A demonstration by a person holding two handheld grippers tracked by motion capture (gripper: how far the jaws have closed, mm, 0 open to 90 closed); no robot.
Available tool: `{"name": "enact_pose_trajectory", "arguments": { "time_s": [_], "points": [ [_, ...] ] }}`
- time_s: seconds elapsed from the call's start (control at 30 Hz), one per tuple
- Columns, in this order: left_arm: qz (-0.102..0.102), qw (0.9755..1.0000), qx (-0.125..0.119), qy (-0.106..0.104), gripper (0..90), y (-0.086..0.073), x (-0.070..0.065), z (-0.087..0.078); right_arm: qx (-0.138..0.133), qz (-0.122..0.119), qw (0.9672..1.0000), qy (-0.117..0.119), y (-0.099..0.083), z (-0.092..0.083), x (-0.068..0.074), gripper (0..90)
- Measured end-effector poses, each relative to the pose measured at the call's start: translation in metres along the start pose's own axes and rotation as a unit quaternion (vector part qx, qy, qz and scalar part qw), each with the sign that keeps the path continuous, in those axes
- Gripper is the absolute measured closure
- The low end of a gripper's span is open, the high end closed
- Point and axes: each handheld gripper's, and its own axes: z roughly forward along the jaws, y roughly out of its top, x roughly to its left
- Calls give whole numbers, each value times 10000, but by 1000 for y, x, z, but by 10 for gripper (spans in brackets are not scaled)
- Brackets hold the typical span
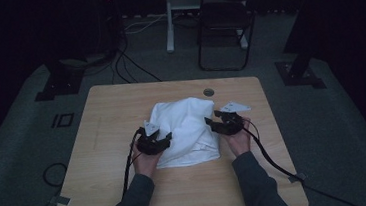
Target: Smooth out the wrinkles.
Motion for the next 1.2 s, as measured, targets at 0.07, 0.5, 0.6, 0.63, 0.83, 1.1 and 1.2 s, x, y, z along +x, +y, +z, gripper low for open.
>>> {"name": "enact_pose_trajectory", "arguments": {
  "time_s": [0.07, 0.5, 0.6, 0.63, 0.83, 1.1, 1.2],
  "points": [
    [36, 10000, 14, 1, 428, 0, 0, 1, 1, 69, 9997, -218, 7, 3, -5, 388],
    [219, 9998, 1, 32, 430, -4, -3, -1, 854, 634, 9908, -833, 19, 54, -41, 768],
    [214, 9997, -53, -46, 429, -3, 0, -5, 1213, 630, 9853, -1026, 9, 59, -43, 574],
    [223, 9997, -87, -61, 429, -3, 1, -6, 1170, 673, 9862, -961, 6, 55, -44, 553],
    [327, 9991, -265, -32, 422, 1, 5, -24, 999, 717, 9898, -720, -17, 25, -45, 452],
    [323, 9986, -398, 136, 420, -2, 19, -46, 977, 572, 9920, -561, -45, -4, -38, 417],
    [253, 9987, -407, 173, 420, -3, 24, -49, 1006, 560, 9917, -567, -51, -8, -38, 409]
  ]
}}
